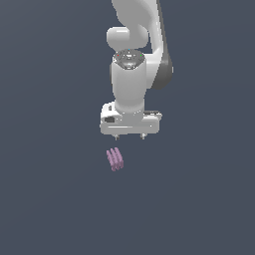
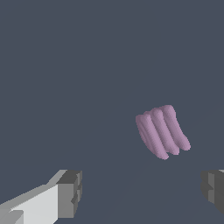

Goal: Pick up the object and move it to a goal position.

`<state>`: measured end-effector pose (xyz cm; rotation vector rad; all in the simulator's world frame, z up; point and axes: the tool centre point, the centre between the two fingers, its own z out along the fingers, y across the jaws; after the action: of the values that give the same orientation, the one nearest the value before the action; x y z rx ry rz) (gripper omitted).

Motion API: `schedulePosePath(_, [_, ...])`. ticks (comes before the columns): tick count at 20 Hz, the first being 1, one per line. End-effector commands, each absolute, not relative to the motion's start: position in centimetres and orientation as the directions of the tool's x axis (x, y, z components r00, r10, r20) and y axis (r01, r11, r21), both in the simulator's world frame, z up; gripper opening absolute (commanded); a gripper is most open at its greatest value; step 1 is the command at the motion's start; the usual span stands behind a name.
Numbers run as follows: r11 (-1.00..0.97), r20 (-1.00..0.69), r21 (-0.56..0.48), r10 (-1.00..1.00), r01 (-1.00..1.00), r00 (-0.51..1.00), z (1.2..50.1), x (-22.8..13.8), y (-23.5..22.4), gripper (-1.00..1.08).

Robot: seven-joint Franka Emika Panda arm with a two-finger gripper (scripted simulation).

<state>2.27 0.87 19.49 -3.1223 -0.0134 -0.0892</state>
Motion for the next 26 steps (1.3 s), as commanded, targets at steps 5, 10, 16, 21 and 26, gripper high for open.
schedulePosePath(5, [-1.000,0.073,-0.022,0.017,0.019,0.997,20.2,2.7,1.2,1.00])
schedulePosePath(10, [-0.999,0.111,-0.033,0.033,0.037,0.993,22.1,3.6,1.9,1.00])
schedulePosePath(16, [-0.999,0.109,-0.032,0.038,0.041,0.993,21.9,3.6,1.8,1.00])
schedulePosePath(21, [-0.997,0.101,-0.025,0.071,0.073,0.992,21.0,3.8,1.2,1.00])
schedulePosePath(26, [-0.991,0.084,-0.013,0.132,0.133,0.988,19.2,4.0,0.0,1.00])
